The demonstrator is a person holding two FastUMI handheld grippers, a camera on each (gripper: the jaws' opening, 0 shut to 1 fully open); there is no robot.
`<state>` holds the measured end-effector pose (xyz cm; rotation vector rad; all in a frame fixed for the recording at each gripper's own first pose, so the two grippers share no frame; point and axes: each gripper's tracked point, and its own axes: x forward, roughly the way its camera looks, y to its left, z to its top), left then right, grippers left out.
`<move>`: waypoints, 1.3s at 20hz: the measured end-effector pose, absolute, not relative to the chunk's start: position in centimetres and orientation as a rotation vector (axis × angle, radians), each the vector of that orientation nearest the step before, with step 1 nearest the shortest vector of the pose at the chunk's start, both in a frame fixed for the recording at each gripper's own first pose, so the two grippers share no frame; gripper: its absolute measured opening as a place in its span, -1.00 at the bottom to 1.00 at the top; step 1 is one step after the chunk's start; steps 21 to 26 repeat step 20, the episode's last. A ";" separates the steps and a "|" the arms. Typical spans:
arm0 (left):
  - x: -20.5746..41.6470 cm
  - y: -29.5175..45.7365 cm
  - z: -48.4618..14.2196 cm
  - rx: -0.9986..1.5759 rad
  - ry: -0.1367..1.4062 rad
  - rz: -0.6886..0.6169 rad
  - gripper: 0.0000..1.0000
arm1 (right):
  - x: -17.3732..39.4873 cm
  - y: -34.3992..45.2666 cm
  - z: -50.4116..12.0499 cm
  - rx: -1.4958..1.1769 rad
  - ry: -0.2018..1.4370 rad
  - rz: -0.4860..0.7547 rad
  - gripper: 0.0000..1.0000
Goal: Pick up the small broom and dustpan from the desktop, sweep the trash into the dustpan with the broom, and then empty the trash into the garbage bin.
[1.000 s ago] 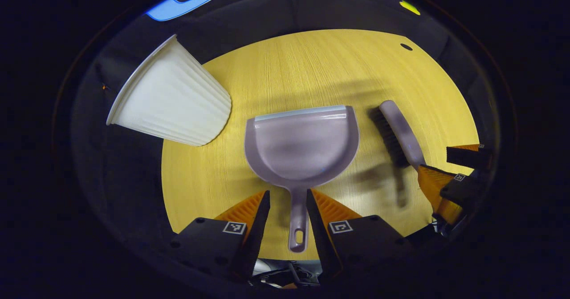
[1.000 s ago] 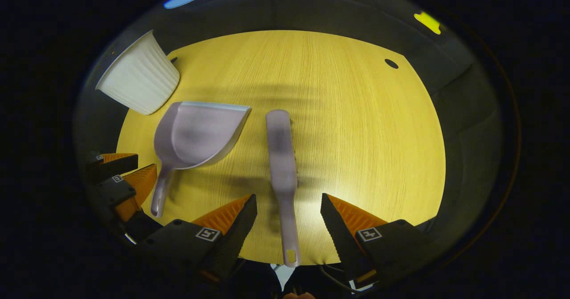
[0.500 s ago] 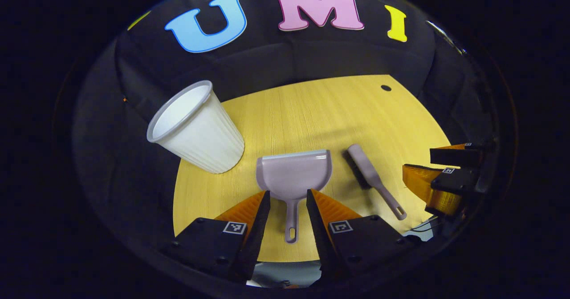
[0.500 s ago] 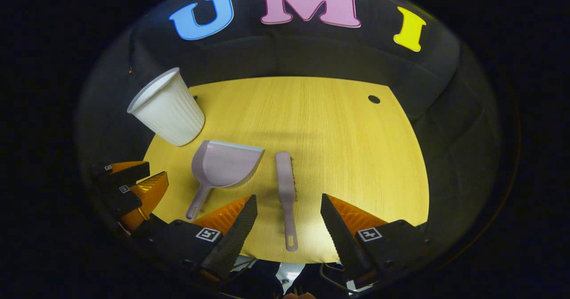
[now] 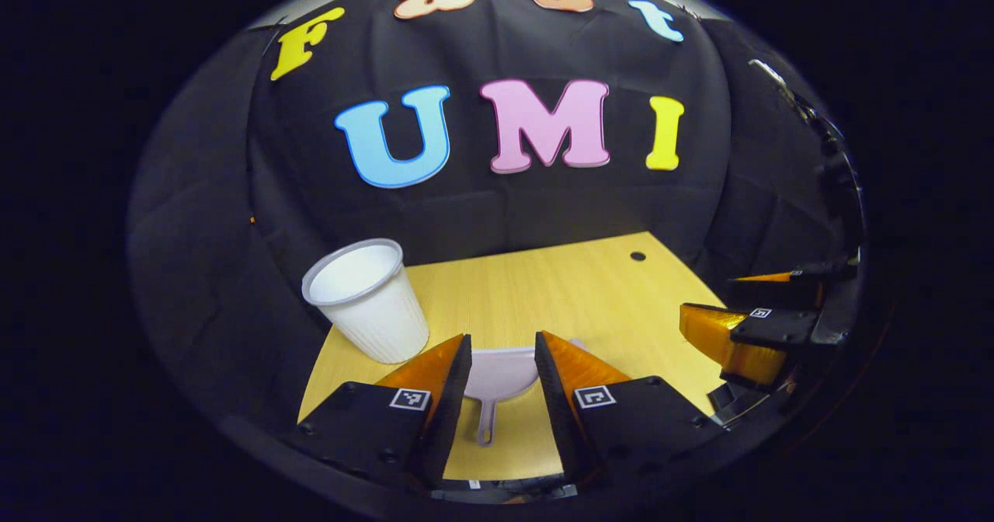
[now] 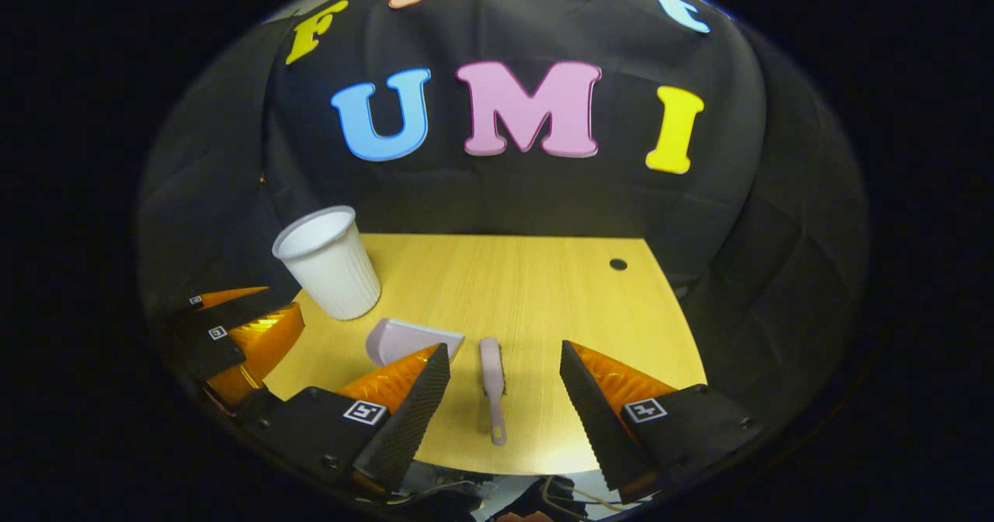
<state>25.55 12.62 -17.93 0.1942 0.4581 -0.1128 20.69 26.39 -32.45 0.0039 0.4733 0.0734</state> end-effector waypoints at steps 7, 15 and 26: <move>17.7 11.2 -11.1 0.126 0.127 -0.129 -0.01 | 15.8 20.7 -22.4 -0.096 0.013 -0.009 0.87; 11.2 5.0 -5.8 -0.097 -0.023 0.029 0.00 | 10.0 11.9 -16.1 -0.112 -0.171 0.063 0.79; 9.0 1.8 -3.9 -0.043 -0.032 0.047 0.00 | 8.7 8.7 -14.7 -0.132 -0.195 0.074 0.79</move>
